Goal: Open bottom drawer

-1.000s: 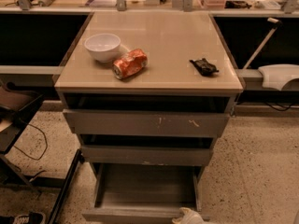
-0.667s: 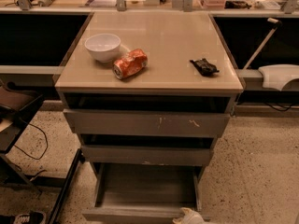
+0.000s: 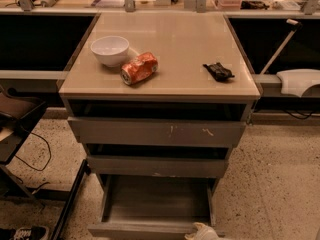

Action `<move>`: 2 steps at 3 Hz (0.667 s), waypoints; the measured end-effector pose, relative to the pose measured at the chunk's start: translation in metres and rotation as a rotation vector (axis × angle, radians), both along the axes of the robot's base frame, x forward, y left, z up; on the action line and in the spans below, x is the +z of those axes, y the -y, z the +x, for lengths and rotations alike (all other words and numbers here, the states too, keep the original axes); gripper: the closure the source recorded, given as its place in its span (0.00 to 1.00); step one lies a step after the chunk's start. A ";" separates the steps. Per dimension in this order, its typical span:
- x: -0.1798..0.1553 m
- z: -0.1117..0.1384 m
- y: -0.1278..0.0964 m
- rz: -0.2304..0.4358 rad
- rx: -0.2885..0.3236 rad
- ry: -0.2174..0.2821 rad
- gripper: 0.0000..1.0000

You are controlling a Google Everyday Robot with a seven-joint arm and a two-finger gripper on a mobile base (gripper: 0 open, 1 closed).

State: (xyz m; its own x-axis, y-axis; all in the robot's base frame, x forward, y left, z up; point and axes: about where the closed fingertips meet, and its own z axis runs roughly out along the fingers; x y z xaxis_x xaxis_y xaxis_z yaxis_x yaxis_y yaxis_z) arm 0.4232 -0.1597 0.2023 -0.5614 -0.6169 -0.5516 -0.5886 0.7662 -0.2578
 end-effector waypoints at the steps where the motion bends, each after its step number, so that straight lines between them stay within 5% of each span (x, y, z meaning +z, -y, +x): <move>1: 0.000 0.000 0.000 0.000 0.000 0.000 0.35; 2: 0.000 0.000 0.000 0.000 0.000 0.000 0.11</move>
Offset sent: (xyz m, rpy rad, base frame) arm 0.0000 0.0000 0.0000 0.0000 0.0000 0.0000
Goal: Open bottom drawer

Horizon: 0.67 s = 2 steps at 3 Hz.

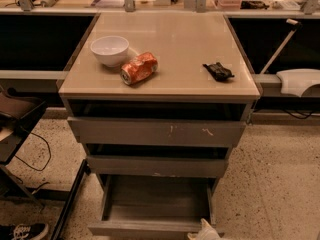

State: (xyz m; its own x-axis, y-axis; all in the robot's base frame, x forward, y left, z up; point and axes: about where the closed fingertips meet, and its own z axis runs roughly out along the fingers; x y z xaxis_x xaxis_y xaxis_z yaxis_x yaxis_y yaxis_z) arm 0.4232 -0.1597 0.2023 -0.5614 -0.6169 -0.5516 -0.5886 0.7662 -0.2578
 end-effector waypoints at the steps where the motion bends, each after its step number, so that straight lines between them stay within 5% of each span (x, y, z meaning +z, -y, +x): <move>1: 0.000 0.000 0.000 0.000 0.000 0.000 0.00; 2: 0.000 0.000 0.000 0.000 0.000 0.000 0.00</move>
Offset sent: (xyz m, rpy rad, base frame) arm 0.0000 0.0000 0.0000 0.0000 0.0000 0.0000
